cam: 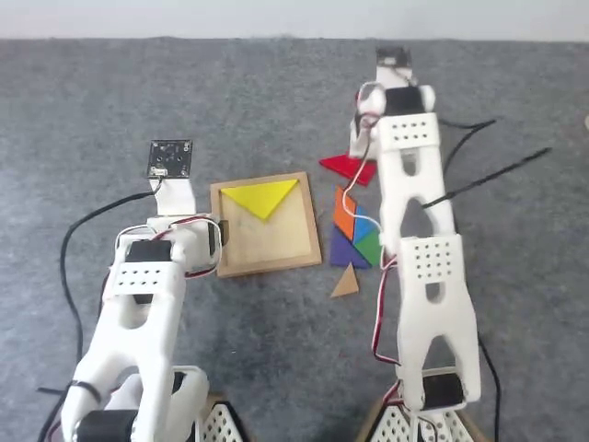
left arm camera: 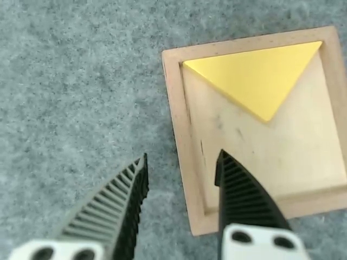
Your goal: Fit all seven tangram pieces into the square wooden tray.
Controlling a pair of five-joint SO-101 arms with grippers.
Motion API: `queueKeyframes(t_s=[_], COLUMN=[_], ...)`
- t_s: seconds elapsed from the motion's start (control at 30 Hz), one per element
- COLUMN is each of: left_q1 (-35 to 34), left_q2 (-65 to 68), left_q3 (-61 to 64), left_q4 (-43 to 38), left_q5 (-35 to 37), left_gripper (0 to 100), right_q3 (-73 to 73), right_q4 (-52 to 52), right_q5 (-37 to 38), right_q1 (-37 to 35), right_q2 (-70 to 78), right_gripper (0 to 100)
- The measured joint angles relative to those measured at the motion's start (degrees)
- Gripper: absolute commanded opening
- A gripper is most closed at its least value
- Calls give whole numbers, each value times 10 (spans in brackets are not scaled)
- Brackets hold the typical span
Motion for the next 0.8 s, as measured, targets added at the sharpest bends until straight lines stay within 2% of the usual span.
queueKeyframes(t_s=[0.2,0.33,0.57,0.67,0.8], left_q1=[0,0,0,0,1], left_q2=[0,0,0,0,0], left_q3=[0,0,0,0,0], left_q4=[0,0,0,0,0], left_q5=[0,0,0,0,0], left_gripper=[181,181,181,181,181], right_q3=[6,34,38,38,18], right_q4=[-16,-113,-298,-300,-215], right_q5=[45,123,143,159,215], right_q1=[40,18,-18,-14,-17], right_q2=[-50,0,115,139,138], right_gripper=[9,9,9,9,9])
